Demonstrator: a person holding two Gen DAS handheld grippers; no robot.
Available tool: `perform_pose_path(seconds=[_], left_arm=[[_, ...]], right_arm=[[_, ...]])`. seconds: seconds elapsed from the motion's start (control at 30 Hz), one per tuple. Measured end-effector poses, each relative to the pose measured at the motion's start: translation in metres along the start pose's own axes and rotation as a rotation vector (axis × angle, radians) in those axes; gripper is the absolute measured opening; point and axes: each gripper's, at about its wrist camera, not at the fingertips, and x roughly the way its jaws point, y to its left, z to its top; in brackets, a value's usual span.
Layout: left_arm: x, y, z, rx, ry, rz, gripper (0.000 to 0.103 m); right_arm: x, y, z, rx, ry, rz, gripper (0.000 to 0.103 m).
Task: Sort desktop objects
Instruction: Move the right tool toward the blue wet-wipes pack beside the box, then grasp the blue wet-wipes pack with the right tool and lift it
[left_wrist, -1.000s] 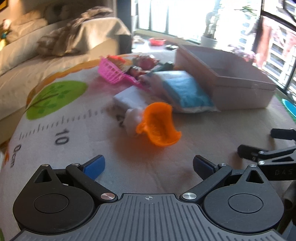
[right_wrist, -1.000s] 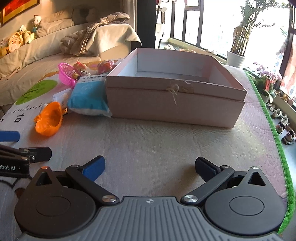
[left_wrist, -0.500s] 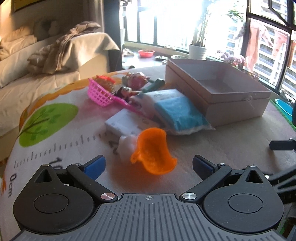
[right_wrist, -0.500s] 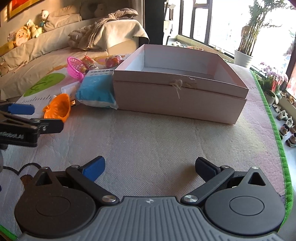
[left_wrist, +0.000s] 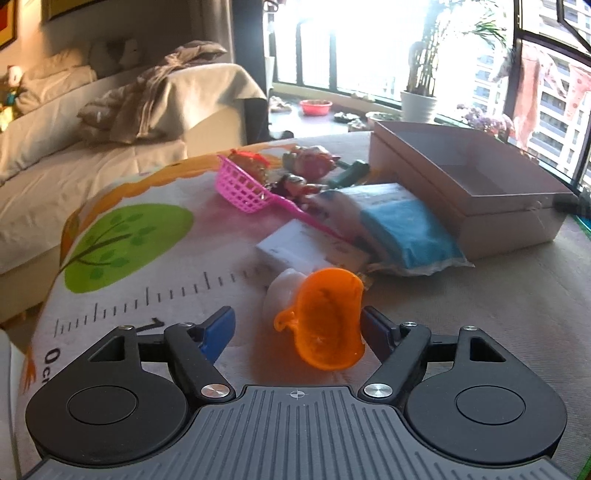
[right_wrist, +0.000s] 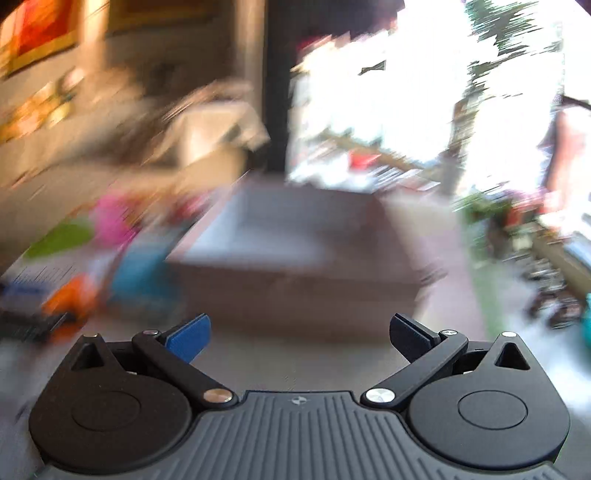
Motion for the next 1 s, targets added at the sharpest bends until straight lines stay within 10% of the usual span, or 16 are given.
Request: perform_pose_path(seconds=[0.33, 0.53, 0.7, 0.87, 1.0], left_arm=[[-0.006, 0.007, -0.005, 0.005, 0.002, -0.030, 0.094], [-0.008, 0.006, -0.011, 0.015, 0.013, -0.066, 0.094], [-0.009, 0.017, -0.010, -0.014, -0.003, 0.000, 0.095], [-0.010, 0.030, -0.007, -0.025, -0.020, 0.075, 0.096], [-0.021, 0.038, -0.011, -0.019, -0.017, 0.054, 0.096]], right_arm=[[0.092, -0.034, 0.030, 0.254, 0.192, 0.082, 0.103], [0.104, -0.006, 0.042, 0.206, 0.157, 0.156, 0.103], [0.044, 0.035, 0.040, 0.025, -0.040, 0.173, 0.103], [0.037, 0.083, 0.026, -0.105, 0.110, 0.433, 0.085], [0.069, 0.129, 0.026, -0.143, 0.171, 0.466, 0.085]])
